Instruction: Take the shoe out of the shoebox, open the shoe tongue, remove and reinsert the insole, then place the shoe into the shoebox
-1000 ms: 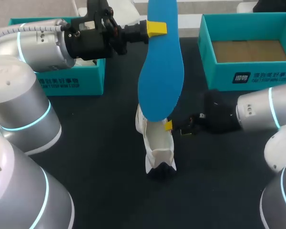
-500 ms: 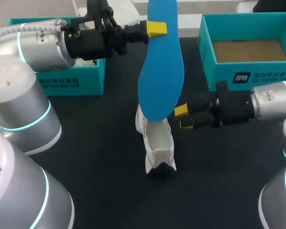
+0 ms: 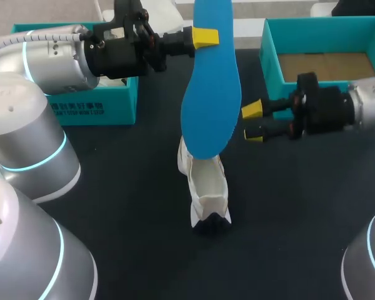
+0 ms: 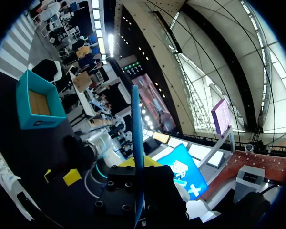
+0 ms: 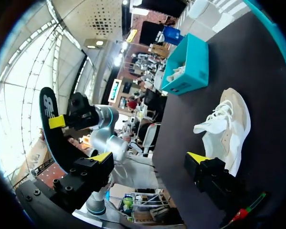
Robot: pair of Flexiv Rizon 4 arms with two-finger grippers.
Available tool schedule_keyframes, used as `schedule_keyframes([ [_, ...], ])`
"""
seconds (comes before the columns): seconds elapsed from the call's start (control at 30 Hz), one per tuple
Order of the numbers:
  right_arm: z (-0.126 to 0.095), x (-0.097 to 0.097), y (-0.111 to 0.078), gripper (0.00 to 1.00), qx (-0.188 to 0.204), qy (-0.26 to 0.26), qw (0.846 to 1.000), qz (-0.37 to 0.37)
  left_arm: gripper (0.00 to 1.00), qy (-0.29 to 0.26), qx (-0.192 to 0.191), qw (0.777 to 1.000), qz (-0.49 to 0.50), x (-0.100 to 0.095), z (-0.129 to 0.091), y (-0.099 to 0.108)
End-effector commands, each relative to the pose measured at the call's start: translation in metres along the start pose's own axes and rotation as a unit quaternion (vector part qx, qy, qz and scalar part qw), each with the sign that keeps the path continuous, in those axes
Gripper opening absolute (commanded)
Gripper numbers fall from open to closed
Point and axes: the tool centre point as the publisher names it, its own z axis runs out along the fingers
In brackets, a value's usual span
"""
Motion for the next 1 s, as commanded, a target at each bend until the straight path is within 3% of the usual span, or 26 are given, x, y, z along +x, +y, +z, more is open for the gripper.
schedule_keyframes([
  [0.03,-0.009,0.015,-0.003,1.00,0.003,-0.015,1.000,0.012,0.00,0.000,0.000,1.000,0.000,0.000,0.000,0.001],
  [0.77,-0.013,0.026,-0.005,1.00,0.003,0.001,1.000,0.021,0.00,0.000,0.000,1.000,0.000,0.000,0.000,0.001],
  [1.0,-0.013,0.026,-0.005,1.00,0.003,0.001,1.000,0.021,0.00,0.058,-0.032,0.990,0.123,0.004,-0.023,0.006],
])
